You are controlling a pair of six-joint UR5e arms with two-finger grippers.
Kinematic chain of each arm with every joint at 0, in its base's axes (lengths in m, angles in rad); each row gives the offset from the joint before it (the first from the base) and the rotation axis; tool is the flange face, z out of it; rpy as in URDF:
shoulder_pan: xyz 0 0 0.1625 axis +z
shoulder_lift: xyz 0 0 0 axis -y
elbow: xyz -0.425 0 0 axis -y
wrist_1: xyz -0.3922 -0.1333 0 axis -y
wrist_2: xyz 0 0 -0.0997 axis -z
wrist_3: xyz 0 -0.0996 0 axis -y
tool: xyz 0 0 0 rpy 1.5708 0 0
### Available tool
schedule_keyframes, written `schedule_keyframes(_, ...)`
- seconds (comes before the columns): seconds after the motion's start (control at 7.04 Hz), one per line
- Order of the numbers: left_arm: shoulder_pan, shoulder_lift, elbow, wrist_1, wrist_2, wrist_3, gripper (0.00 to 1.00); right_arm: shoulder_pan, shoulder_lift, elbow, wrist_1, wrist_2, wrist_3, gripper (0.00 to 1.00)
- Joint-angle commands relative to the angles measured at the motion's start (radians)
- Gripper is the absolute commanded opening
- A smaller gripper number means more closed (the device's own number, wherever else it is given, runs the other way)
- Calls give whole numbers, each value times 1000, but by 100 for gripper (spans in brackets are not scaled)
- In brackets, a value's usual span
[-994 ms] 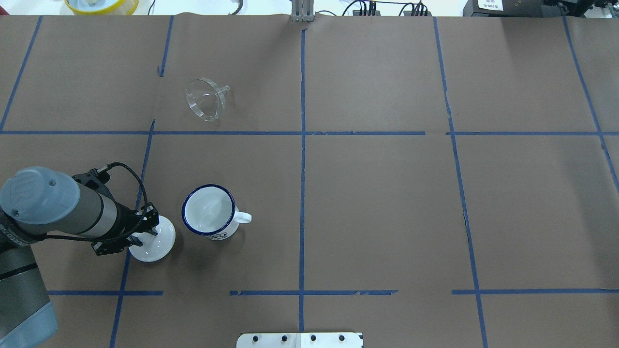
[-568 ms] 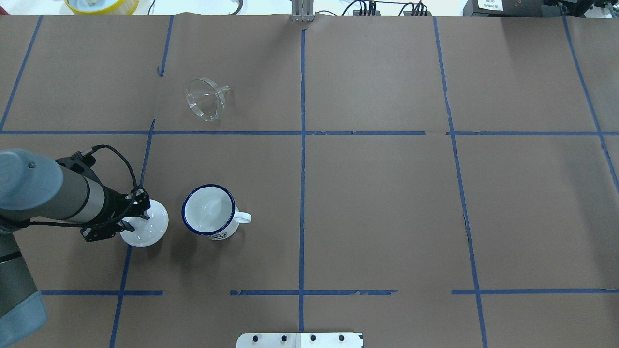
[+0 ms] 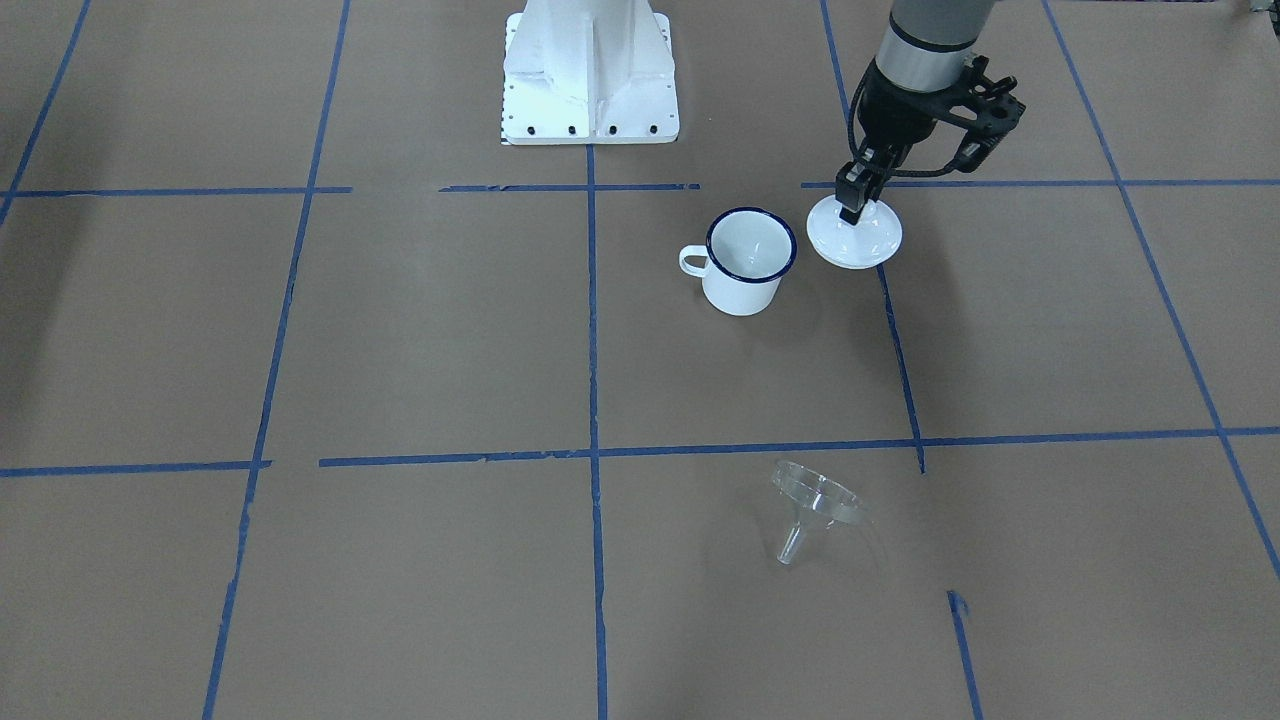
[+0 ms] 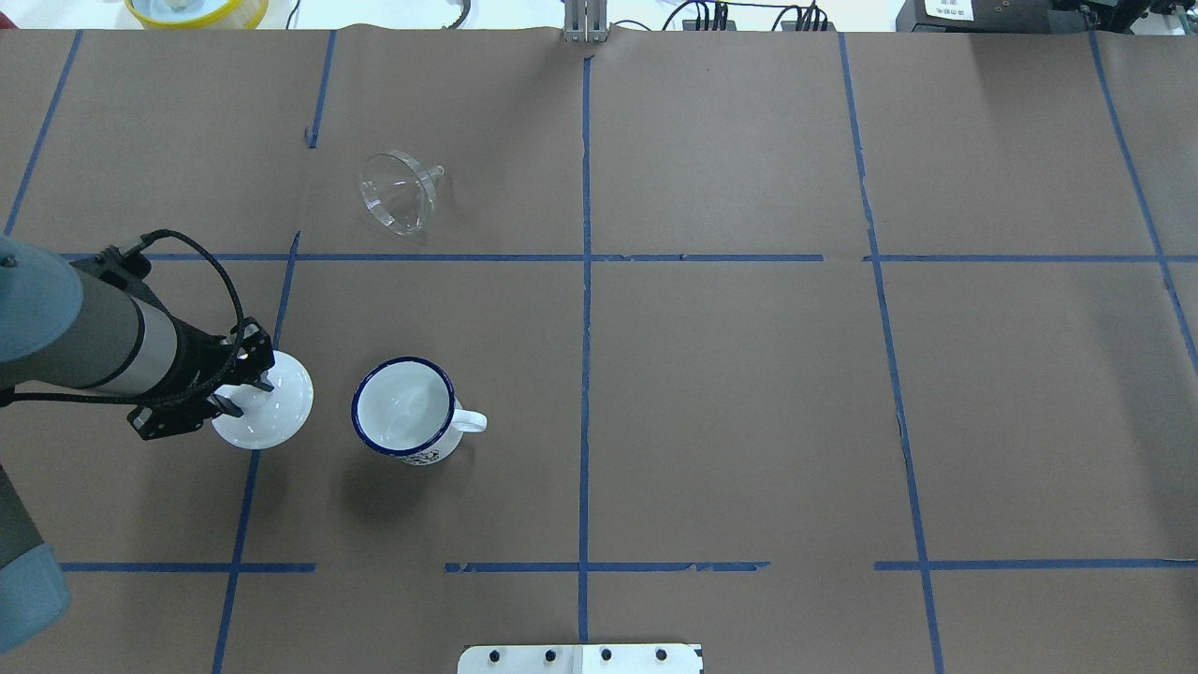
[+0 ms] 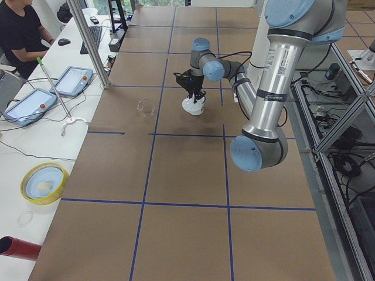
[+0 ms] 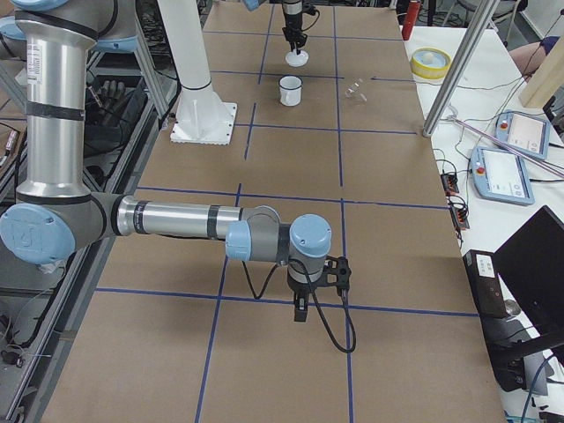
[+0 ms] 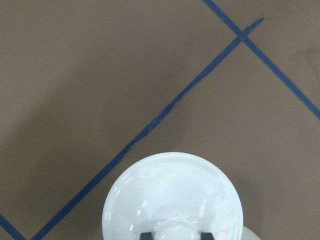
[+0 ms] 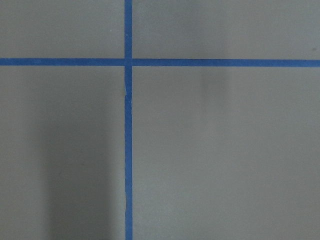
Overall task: Remove funnel from cup
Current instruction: 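Lift the lid and carry it over the white mug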
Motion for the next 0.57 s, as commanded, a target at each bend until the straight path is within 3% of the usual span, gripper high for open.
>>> schedule_keyframes(0.0, 22, -152, 78, 86, -9, -21, 0, 0, 0, 0, 0, 0, 0, 100)
schedule_keyframes(0.43, 102, -172, 117, 85, -9, -62, 0, 0, 0, 0, 0, 0, 0, 100)
